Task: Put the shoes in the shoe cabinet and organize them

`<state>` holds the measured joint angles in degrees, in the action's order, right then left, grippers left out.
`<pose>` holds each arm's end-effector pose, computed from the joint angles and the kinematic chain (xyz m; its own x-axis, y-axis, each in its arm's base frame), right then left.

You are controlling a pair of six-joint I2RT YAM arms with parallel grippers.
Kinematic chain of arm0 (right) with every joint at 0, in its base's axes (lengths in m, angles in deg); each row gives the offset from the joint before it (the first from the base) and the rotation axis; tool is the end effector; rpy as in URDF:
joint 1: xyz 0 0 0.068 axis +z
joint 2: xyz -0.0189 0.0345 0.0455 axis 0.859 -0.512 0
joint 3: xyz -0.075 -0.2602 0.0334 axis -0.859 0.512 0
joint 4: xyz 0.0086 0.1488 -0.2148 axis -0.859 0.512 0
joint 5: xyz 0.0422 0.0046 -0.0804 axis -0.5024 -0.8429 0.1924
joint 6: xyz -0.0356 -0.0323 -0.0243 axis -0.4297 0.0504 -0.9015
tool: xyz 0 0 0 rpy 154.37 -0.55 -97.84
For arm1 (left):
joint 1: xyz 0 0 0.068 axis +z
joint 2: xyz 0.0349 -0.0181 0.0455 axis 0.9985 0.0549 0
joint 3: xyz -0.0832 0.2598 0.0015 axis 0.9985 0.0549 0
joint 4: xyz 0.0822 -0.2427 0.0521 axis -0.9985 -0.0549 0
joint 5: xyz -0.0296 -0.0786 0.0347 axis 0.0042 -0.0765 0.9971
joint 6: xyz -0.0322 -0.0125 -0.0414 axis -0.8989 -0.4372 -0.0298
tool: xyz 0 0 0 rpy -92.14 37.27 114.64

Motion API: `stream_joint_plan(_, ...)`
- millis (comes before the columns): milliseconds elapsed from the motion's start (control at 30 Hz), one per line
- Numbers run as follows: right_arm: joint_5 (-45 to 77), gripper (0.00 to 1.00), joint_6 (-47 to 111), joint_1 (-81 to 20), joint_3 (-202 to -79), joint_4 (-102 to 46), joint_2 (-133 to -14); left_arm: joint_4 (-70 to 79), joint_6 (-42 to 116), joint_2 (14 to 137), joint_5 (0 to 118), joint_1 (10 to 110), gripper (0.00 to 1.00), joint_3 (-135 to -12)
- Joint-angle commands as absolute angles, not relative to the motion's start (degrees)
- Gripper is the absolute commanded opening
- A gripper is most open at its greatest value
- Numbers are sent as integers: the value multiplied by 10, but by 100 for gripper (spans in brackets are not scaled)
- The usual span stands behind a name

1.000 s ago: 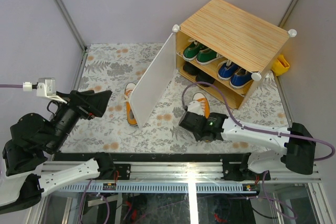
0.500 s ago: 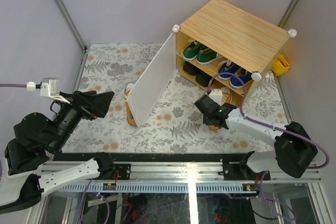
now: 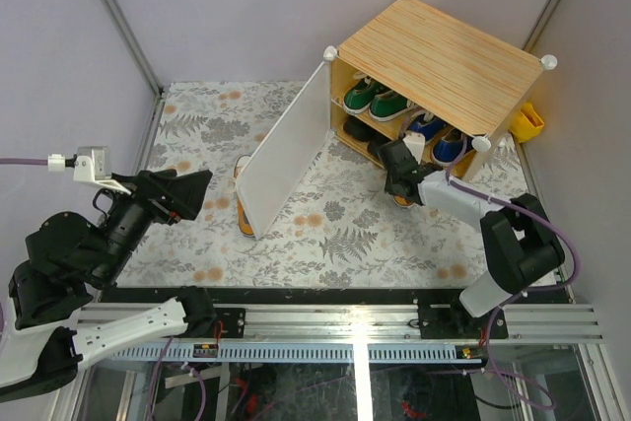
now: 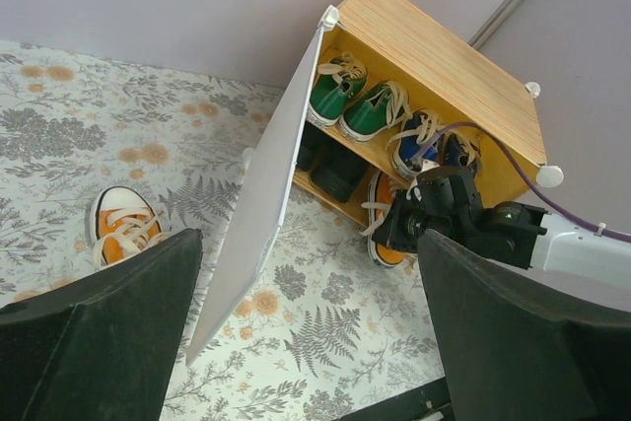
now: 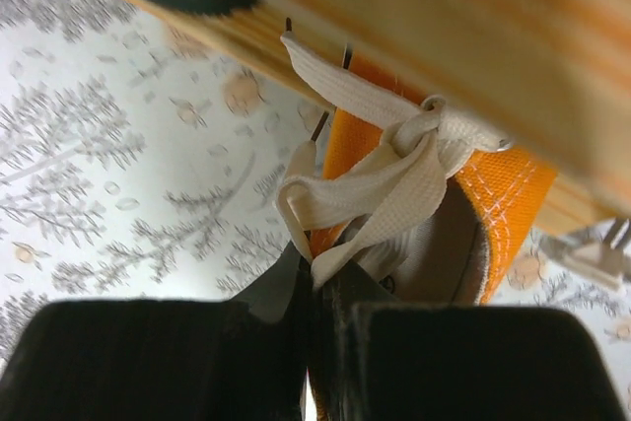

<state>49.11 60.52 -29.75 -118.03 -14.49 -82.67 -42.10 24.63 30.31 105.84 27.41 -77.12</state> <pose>0.2847 0.1430 0.1963 -0.6721 0.2191 -0.7073 0.2263 0.9703 0.0855 0.0321 -0.0107 0.4642 -0.1417 -0.3851 -0.9119 0.3248 0.8521 -0.4104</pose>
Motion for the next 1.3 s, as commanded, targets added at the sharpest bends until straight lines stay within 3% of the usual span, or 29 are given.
stream_joint_plan(0,516,0,561,-317,-1251,-223,-845,-406,268,301,1080,274,89,-769)
stream_joint_plan(500,546,3,631,-371,-1308,-251,-946,-412,283,298,1100,274,90,-761)
stream_joint_plan(567,541,10,633,-373,-1313,-241,-952,-411,284,300,1101,275,90,-759)
stream_joint_plan(667,520,37,636,-373,-1301,-248,-949,-410,282,298,1105,275,90,-755)
stream_joint_plan(767,493,55,636,-372,-1286,-253,-934,-408,281,299,1104,275,90,-755)
stream_joint_plan(967,437,64,622,-357,-1245,-265,-885,-408,277,298,1100,275,90,-754)
stream_joint_plan(1100,437,72,593,-299,-1248,-241,-857,-405,273,296,1097,275,90,-750)
stream_joint_plan(1267,429,74,570,-208,-1250,-218,-840,-405,266,291,1093,274,90,-744)
